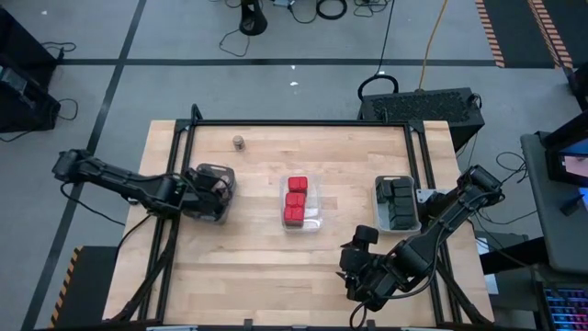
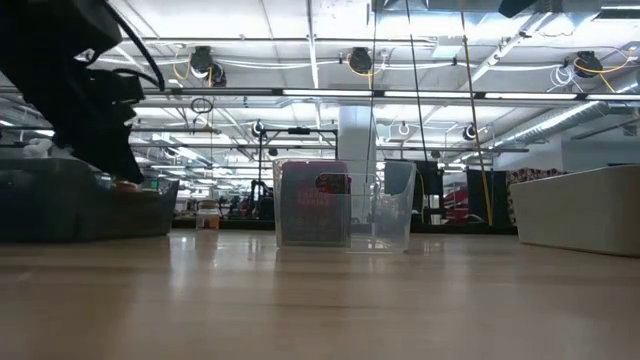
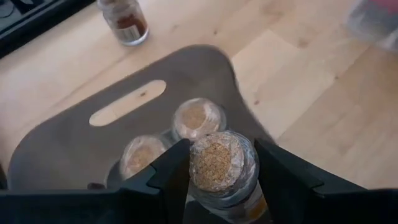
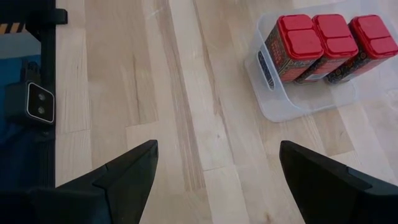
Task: Sort spices by type
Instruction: Put the brown seasoning bottle into the black bin
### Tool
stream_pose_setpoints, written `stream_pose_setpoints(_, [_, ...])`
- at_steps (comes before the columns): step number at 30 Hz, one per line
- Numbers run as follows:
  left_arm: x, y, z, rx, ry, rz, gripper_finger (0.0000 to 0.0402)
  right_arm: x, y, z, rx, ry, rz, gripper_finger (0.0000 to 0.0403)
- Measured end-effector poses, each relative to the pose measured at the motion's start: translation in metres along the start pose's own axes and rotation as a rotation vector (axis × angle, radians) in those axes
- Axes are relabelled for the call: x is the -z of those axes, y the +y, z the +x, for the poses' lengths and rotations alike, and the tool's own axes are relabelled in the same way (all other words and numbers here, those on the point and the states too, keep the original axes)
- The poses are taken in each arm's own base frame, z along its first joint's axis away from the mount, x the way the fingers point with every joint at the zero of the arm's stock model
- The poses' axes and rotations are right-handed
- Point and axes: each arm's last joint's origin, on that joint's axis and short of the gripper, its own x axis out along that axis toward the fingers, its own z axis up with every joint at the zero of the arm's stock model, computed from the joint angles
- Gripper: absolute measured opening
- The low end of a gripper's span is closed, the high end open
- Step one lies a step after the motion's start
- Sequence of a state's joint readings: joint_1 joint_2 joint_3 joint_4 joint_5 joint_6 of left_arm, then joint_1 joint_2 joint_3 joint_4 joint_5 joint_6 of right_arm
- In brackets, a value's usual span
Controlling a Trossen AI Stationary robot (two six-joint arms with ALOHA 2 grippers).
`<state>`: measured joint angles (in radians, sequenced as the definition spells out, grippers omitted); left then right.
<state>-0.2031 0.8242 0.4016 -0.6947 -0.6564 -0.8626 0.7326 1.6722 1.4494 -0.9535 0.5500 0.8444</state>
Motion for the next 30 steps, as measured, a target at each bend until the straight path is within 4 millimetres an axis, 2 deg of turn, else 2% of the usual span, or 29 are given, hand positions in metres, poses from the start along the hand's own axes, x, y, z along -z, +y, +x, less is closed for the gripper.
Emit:
stream_pose_setpoints(17, [0.006,-0.017,0.020,-0.057,0.049,0.063,0.0173,0.000,0.000,0.000,0.000,0.000,0.001,0.0318])
stream_pose_setpoints(30, [0.007,-0.019,0.022,-0.060,0.068,0.106,0.0173,0.000,0.000,0.000,0.000,0.000,0.003,0.0318])
